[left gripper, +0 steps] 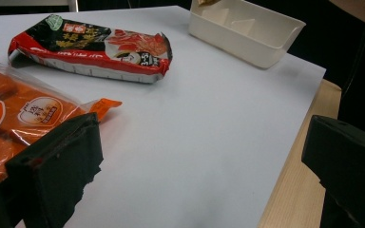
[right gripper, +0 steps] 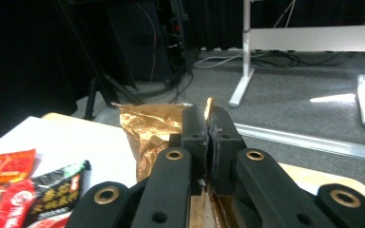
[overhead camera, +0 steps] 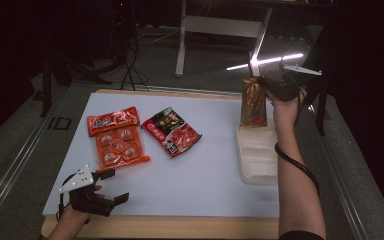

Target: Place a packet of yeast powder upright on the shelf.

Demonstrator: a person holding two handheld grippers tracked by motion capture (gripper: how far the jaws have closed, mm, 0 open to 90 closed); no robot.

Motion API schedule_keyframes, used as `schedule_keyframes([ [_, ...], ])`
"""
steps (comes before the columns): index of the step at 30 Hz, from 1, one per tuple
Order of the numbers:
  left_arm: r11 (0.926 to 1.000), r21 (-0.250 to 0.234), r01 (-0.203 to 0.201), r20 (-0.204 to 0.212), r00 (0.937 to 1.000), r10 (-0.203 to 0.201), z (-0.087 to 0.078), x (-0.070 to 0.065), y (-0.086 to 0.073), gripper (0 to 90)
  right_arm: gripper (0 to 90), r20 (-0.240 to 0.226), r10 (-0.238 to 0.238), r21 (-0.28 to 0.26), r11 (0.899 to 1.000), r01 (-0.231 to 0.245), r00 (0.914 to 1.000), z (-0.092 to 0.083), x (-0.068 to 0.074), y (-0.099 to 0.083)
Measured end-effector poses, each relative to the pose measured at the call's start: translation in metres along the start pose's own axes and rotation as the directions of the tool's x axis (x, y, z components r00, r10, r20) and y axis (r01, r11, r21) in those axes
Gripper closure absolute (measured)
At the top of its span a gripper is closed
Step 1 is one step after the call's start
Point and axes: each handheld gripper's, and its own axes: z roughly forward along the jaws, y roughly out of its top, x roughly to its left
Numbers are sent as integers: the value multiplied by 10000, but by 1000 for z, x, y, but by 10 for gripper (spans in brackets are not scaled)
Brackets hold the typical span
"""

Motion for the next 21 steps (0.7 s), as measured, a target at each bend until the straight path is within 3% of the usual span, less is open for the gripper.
schedule_keyframes([
  [9,10000,29,-3,2,10000,3,0,0,0,2,873,-70,215,289,9994,-213,9997,7,-10,-18],
  [21,10000,60,-55,-17,10000,55,0,-1,0,2,871,-260,616,446,9972,-604,9978,-1,-17,-44],
])
